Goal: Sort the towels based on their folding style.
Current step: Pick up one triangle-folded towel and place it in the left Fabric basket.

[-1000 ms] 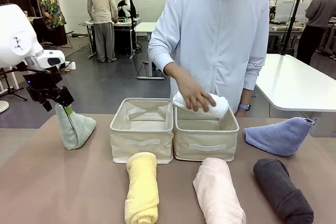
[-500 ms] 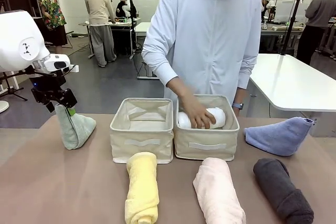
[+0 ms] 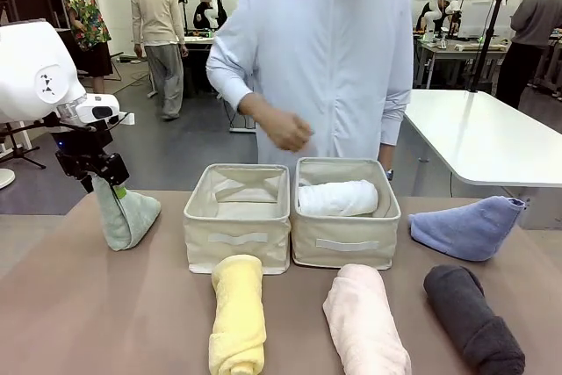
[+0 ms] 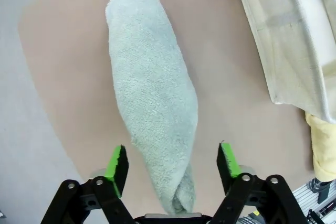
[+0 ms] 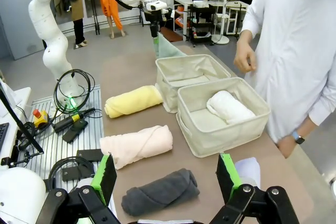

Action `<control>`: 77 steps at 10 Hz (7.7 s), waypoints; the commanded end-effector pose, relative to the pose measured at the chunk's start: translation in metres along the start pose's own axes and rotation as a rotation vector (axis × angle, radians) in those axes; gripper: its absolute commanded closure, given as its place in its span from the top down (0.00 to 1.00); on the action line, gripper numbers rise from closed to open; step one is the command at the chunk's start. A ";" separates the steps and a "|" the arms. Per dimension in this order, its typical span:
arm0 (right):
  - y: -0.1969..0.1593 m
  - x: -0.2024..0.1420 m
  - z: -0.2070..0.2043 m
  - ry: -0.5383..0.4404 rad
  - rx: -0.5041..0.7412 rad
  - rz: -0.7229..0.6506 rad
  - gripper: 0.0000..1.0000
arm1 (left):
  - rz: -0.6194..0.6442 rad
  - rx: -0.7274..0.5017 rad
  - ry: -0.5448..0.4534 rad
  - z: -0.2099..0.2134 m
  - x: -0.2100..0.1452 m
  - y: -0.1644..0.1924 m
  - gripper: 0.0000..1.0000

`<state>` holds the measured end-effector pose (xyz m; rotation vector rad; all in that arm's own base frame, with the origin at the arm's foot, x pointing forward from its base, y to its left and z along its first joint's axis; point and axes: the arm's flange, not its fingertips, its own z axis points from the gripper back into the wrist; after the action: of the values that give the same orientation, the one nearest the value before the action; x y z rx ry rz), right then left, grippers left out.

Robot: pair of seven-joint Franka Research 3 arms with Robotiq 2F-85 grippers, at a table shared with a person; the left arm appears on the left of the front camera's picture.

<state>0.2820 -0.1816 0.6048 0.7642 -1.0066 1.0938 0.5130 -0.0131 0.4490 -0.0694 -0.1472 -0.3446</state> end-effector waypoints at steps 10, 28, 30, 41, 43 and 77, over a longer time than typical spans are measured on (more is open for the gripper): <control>-0.002 0.002 0.001 -0.027 0.003 0.015 1.00 | 0.019 0.025 0.031 -0.003 0.005 0.005 0.00; -0.002 0.002 0.001 -0.027 0.003 0.015 1.00 | -0.407 0.261 0.067 0.239 -0.089 -0.045 0.00; -0.002 0.002 0.001 -0.027 0.003 0.015 1.00 | -0.561 0.213 0.047 0.242 -0.082 -0.055 0.15; -0.002 0.002 0.001 -0.027 0.003 0.015 1.00 | -1.387 -0.020 0.169 0.197 0.050 -0.211 0.15; -0.002 0.002 0.001 -0.027 0.003 0.015 1.00 | -1.386 -0.022 0.172 0.181 0.072 -0.220 0.15; -0.002 0.002 0.001 -0.027 0.003 0.015 1.00 | -1.279 -0.204 0.279 -0.025 0.103 -0.218 1.00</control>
<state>0.2823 -0.1830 0.6045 0.7650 -1.0035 1.0923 0.5444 -0.2575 0.4493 -0.1016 0.1671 -1.6597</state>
